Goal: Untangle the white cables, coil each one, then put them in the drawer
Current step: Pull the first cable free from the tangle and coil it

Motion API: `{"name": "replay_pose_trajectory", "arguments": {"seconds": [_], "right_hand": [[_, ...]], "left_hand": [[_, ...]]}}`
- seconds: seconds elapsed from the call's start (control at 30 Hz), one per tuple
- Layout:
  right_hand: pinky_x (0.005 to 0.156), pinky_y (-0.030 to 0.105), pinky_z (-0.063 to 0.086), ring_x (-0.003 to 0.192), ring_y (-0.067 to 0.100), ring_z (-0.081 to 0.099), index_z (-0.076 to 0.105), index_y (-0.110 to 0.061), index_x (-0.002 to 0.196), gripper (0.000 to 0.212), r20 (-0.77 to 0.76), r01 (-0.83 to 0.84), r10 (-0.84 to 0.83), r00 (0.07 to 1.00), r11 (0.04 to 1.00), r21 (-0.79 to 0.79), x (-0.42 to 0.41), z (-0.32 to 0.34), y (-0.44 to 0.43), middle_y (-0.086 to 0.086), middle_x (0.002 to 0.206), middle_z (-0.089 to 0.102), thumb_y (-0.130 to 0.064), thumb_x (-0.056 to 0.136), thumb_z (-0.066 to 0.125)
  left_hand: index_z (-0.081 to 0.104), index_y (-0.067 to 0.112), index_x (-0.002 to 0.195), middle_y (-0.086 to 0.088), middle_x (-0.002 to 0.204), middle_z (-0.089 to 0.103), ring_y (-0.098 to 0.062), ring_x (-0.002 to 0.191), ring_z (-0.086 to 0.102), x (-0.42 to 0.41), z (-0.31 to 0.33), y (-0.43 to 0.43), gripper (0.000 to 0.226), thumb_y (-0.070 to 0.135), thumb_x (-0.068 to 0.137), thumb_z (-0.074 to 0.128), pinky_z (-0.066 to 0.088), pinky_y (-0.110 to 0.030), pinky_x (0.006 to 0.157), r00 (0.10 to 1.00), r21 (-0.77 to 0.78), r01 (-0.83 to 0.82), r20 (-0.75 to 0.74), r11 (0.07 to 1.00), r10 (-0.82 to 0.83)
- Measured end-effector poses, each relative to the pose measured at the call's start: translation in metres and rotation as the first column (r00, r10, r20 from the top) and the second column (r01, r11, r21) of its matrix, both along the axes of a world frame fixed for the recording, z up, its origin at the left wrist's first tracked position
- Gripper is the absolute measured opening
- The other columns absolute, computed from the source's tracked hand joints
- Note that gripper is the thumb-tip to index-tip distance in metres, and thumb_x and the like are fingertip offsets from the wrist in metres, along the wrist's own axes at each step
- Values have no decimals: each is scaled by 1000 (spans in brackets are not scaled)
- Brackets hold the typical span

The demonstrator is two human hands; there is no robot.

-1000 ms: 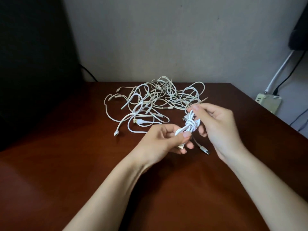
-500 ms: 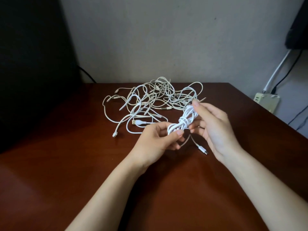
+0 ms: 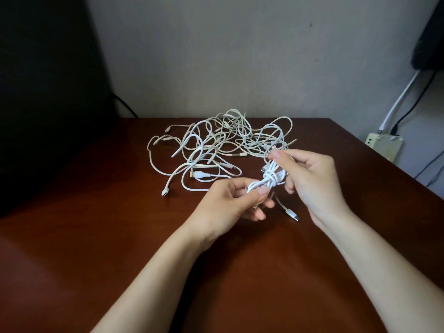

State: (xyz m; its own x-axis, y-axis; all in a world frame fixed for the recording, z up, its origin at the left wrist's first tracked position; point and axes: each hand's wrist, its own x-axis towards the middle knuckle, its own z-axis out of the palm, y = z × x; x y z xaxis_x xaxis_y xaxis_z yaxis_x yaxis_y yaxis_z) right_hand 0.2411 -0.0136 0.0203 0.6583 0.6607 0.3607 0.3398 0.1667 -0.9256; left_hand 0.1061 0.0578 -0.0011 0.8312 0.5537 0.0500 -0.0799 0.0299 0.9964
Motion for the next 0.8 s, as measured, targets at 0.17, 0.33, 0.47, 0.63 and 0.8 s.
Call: {"name": "replay_pose_trajectory", "arguments": {"seconds": [0.17,0.33,0.47,0.63,0.8], "right_hand": [[49,19,44,49,7,50,73,-10,83,15,-206,-83,80,975,997,-6,5,-7,5,14,72,59,-22,88,66],[61,17,52,61,7,63,71,-9,91,9,-331,-173,173,928,984,29,4,-9,4,6,77,65,-14,88,65],[64,18,54,63,9,65,70,-10,91,9,-296,-145,140,945,989,6,1,-10,4,8,77,66,-10,91,61],[59,15,54,57,3,64,69,-10,92,10,-127,-60,48,991,994,-91,-3,-15,9,0,73,66,-9,92,59],[56,16,52,55,4,63,70,-16,83,10,12,-52,54,998,990,-129,-19,-15,14,-1,66,67,-12,89,64]], "left_hand": [[63,-2,102,-8,82,70,-7,55,59,3,-2,4,26,21,96,52,53,-19,63,983,-42,-180,22,983,181],[69,3,92,3,69,63,-6,56,59,1,-4,11,21,20,95,57,52,-17,62,936,-60,-351,-1,934,352],[66,13,103,2,80,63,-10,64,63,1,-9,12,16,11,87,68,55,-26,72,912,132,-402,-28,906,408],[65,19,116,-1,102,61,-16,95,57,-5,-8,3,37,14,80,74,42,-25,87,866,666,-313,-93,677,491],[59,16,128,-4,116,56,-21,108,53,-34,-1,1,43,19,86,69,38,-24,90,859,794,-198,-142,574,492]]}}
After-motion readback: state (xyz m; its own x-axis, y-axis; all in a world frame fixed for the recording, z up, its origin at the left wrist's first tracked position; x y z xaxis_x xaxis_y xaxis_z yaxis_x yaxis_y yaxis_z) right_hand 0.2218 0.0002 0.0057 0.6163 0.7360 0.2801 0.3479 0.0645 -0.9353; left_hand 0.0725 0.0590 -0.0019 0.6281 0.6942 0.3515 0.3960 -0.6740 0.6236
